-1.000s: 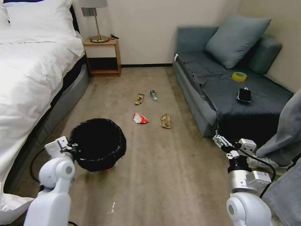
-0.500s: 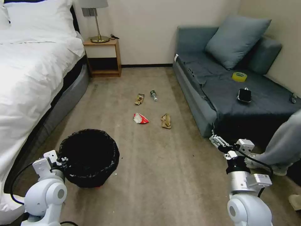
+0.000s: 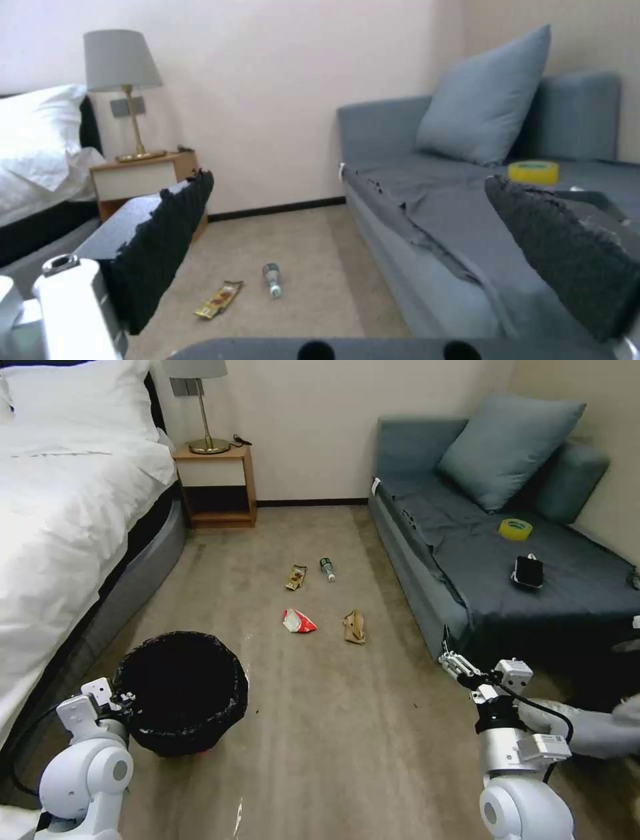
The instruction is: Pick up the trash bin, then pick up the garbage on the floor and place it into the trash bin.
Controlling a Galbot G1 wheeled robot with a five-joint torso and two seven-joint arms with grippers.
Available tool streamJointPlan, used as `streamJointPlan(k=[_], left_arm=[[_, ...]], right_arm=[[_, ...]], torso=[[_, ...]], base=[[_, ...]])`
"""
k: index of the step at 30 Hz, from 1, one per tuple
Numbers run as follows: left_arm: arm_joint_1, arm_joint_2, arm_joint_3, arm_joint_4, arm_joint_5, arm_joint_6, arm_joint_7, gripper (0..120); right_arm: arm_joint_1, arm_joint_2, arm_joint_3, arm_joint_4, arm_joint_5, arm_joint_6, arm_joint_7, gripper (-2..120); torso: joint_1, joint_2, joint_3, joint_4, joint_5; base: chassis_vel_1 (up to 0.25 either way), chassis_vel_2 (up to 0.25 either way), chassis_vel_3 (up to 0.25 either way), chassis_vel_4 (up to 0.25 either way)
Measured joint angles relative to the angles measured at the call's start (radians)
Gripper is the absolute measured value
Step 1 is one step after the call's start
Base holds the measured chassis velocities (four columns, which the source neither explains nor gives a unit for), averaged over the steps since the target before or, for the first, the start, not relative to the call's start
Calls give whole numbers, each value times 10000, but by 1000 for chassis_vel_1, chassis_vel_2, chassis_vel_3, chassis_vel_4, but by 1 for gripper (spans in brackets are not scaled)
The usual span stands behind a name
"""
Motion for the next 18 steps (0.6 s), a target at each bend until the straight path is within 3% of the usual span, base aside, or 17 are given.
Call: streamJointPlan(k=[5, 11, 18], left_arm=[[-38, -78, -100, 24, -16, -3, 18, 3], [-103, -73, -393, 46, -106, -5, 53, 3], [-112, -120, -420, 98, -102, -4, 69, 3]], right_arm=[[-4, 0, -34, -18, -50, 10, -19, 100], [-2, 19, -150, -82, -161, 42, -52, 100], [52, 8, -187, -152, -181, 43, -55, 100]], torso=[[-1, 0, -1, 0, 2], [-1, 0, 0, 0, -3], [1, -1, 0, 0, 3]], base=[[-260, 257, 272, -263], [-340, 343, 329, -332], [-346, 349, 341, -349]])
